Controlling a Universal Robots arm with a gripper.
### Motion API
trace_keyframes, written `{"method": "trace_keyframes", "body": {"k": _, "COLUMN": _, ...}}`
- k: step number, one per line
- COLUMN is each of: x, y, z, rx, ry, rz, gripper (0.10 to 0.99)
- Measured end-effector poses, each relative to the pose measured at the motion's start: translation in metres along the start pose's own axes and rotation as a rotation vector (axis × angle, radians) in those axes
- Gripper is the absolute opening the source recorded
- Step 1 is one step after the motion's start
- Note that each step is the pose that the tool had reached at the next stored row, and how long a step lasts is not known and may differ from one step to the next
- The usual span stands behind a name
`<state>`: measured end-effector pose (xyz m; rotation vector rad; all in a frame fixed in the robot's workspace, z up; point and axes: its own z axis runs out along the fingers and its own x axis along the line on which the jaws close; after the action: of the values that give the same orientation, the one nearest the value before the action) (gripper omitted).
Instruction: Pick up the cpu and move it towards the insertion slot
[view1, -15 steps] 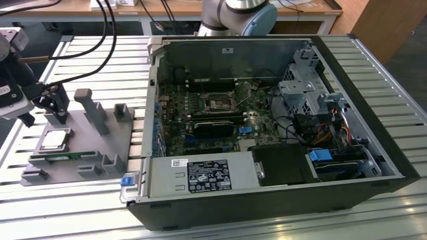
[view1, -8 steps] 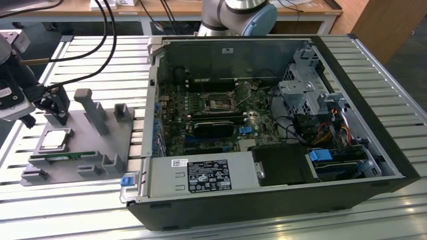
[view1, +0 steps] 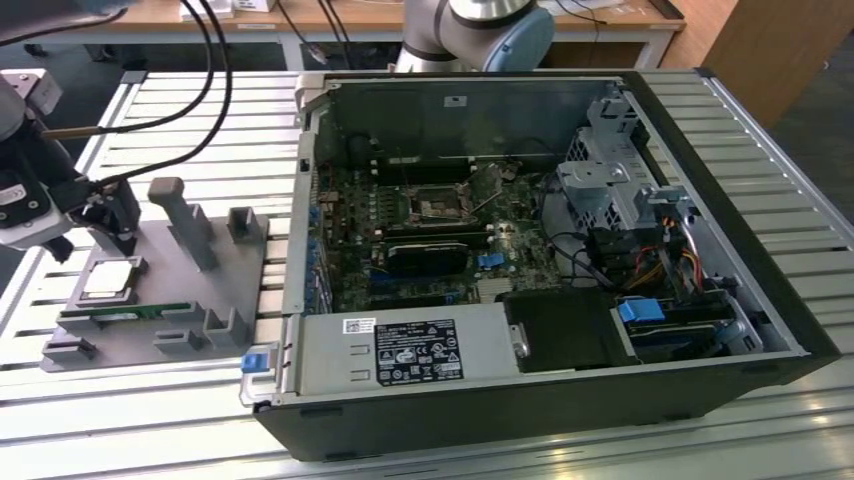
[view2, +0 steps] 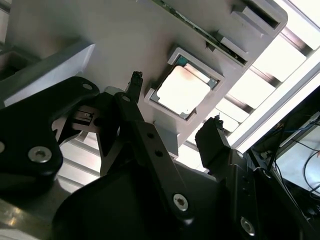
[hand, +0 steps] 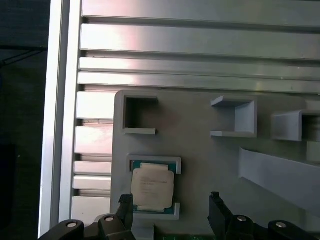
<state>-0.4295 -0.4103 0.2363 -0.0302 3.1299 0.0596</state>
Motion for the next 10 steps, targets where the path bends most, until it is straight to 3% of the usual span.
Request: {"method": "trace_keyframes", "body": {"k": 10, "x": 0.0054, "y": -0.0008, "z": 0.0165, "rx": 0.0, "ry": -0.002, "rz": 0.015, "gripper": 0.706}}
